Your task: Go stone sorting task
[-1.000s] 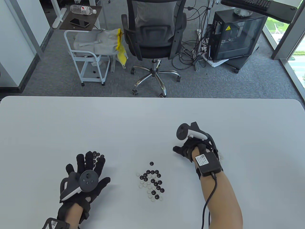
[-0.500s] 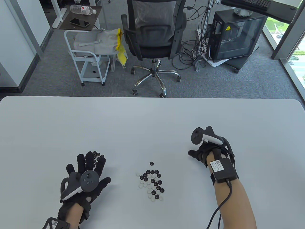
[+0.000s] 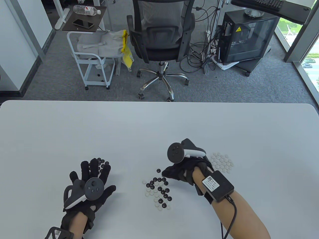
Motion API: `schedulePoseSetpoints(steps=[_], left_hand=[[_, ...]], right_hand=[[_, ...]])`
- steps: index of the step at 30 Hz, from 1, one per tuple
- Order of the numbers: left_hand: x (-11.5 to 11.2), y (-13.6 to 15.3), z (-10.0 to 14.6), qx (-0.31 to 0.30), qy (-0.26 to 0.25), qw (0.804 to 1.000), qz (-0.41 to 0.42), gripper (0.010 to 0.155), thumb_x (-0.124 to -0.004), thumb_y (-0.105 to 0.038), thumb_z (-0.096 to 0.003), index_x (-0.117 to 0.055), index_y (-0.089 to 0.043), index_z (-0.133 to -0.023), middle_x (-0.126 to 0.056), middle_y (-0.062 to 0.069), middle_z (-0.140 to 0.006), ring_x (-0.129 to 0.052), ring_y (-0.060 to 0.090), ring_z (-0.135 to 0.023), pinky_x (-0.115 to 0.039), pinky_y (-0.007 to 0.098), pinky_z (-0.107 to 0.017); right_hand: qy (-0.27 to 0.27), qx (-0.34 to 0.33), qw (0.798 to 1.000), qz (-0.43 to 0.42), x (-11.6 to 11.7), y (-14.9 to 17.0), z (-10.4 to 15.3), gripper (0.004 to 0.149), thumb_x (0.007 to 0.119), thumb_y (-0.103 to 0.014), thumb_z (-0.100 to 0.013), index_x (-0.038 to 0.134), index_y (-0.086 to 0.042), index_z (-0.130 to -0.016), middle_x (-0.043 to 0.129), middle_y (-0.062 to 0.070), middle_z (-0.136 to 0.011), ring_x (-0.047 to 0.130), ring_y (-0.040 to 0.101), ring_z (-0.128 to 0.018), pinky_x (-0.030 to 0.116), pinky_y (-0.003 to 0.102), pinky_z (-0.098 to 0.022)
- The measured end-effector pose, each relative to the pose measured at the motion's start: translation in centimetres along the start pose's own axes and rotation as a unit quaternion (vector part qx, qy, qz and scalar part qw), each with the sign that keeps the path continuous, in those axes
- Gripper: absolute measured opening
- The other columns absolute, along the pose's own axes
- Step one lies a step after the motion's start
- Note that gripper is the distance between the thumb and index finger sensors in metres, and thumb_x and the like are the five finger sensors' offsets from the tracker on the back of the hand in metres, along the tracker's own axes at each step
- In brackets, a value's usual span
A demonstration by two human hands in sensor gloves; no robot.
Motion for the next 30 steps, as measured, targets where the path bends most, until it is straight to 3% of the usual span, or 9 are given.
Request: schedulePoseSetpoints(steps=[4, 11, 19, 24, 30], left_hand=[[0.0, 0.1, 0.0, 0.0, -0.002, 1.0, 0.002, 0.081, -0.055, -0.058, -0.0605, -0.014, -0.022, -0.12, 0.015, 0.026, -0.114, 0.018, 0.055, -0.096, 0.001, 0.083, -0.051], [0.0, 0.1, 0.0, -0.002, -0.004, 1.0, 0.003, 0.081, -0.055, -0.058, -0.0604, -0.014, -0.022, -0.12, 0.015, 0.026, -0.114, 0.018, 0.055, -0.096, 0.001, 0.083, -0.051], [0.0, 0.1, 0.0, -0.001, -0.001, 1.0, 0.005, 0.081, -0.055, -0.058, -0.0604, -0.014, -0.022, -0.12, 0.015, 0.026, -0.114, 0.018, 0.055, -0.096, 0.001, 0.083, -0.051], [0.1, 0.2, 0.0, -0.002, -0.003, 1.0, 0.006, 0.081, -0.055, -0.058, -0.0604, -0.015, -0.022, -0.12, 0.015, 0.026, -0.114, 0.018, 0.055, -0.096, 0.001, 0.083, -0.051], [0.2, 0.3, 0.1, -0.002, -0.005, 1.0, 0.01, 0.081, -0.055, -0.058, -0.0605, -0.015, -0.022, -0.12, 0.015, 0.026, -0.114, 0.018, 0.055, -0.096, 0.002, 0.083, -0.051]], right_hand=[[-0.028, -0.04, 0.999, 0.012, 1.3, -3.0, -2.4, 0.07, 0.05, -0.05, -0.061, 0.057, -0.007, -0.116, 0.008, 0.044, -0.112, -0.002, 0.071, -0.091, 0.015, 0.092, -0.056], [-0.048, -0.044, 0.998, -0.003, 2.6, -3.8, -5.8, 0.071, 0.05, -0.05, -0.06, 0.053, -0.007, -0.117, 0.004, 0.044, -0.111, -0.004, 0.07, -0.091, 0.014, 0.092, -0.056], [0.005, 0.032, 0.999, -0.026, 0.1, -0.9, -7.3, 0.069, 0.049, -0.049, -0.06, 0.054, -0.01, -0.117, 0.005, 0.044, -0.111, -0.005, 0.07, -0.09, 0.013, 0.092, -0.056], [0.012, 0.099, 0.994, -0.054, -1.5, 3.6, -5.8, 0.072, 0.049, -0.05, -0.06, 0.056, -0.007, -0.117, 0.002, 0.044, -0.11, -0.007, 0.07, -0.09, 0.011, 0.092, -0.056], [0.017, 0.165, 0.981, -0.102, -1.4, 9.8, -0.9, 0.072, 0.049, -0.05, -0.06, 0.063, -0.005, -0.115, 0.005, 0.044, -0.111, -0.006, 0.07, -0.09, 0.012, 0.092, -0.055]])
Point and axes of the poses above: the tracker on the back of each hand, its own y axis roughly to the little-finger side, its own z axis roughly from the fingertips to the wrist, x = y × z, the point moved 2 cm from there along -z, roughly from the wrist to the fingertips
